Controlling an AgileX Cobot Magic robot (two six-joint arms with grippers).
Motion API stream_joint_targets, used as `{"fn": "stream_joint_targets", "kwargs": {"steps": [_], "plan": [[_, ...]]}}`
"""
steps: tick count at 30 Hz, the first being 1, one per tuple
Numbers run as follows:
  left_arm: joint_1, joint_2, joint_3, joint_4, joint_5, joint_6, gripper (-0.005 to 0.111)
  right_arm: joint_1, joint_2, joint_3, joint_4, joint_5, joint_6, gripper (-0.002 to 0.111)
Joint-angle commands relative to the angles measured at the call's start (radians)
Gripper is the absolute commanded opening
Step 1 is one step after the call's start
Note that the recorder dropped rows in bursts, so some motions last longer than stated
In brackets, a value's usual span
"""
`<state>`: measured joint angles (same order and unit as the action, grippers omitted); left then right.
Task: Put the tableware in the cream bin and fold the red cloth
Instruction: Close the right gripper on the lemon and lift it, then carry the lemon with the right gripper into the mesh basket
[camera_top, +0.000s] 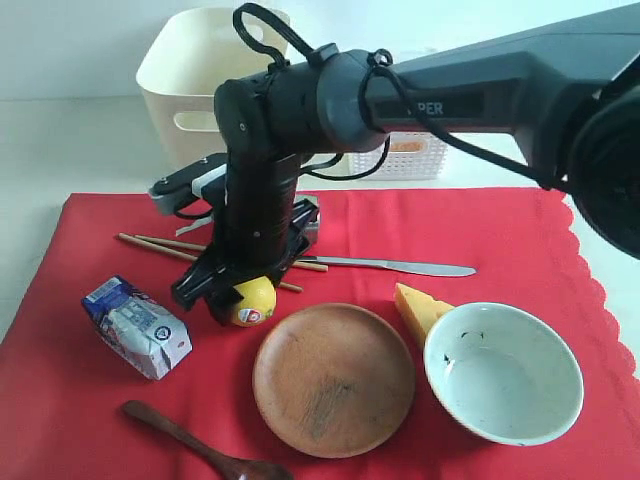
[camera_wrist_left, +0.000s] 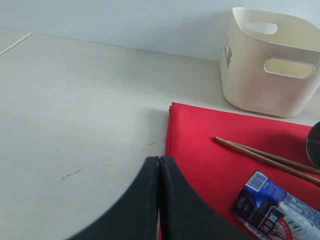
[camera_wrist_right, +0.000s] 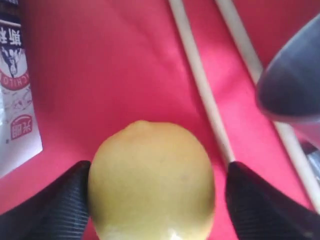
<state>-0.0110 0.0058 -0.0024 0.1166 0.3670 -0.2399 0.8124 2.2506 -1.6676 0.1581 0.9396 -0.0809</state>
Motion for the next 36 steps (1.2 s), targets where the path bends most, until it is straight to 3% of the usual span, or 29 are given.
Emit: {"fn": "stream_joint_targets", "kwargs": {"steps": [1,4,7,14,18,23,36], "plan": [[0.002,-0.006,0.002,0.004,-0.007,-0.001,0.0,0.002,0.002,0.006,0.013,0.003,-0.004,0.043],[0.002,-0.006,0.002,0.004,-0.007,-0.001,0.0,0.002,-0.011,0.006,0.013,0.027,-0.004,0.018],[0.002,-0.006,0.002,0.004,-0.007,-0.001,0.0,0.002,-0.035,0.006,0.015,0.058,-0.016,0.0],[0.002,-0.006,0.002,0.004,-0.007,-0.001,0.0,0.002,-0.14,0.006,0.015,0.072,-0.032,0.0],[0.002,-0.006,0.002,0.004,-0.007,-0.001,0.0,0.002,-0.223,0.006,0.015,0.074,-0.139,0.0],[0.002,-0.006,0.002,0.004,-0.007,-0.001,0.0,-0.013,-0.312,0.006,-0.081,0.021,-0.158,0.0],[0.002,-0.006,0.002,0.004,-0.007,-0.001,0.0,-0.213,-0.349,0.006,-0.087,-0.193,0.001,0.0]]}}
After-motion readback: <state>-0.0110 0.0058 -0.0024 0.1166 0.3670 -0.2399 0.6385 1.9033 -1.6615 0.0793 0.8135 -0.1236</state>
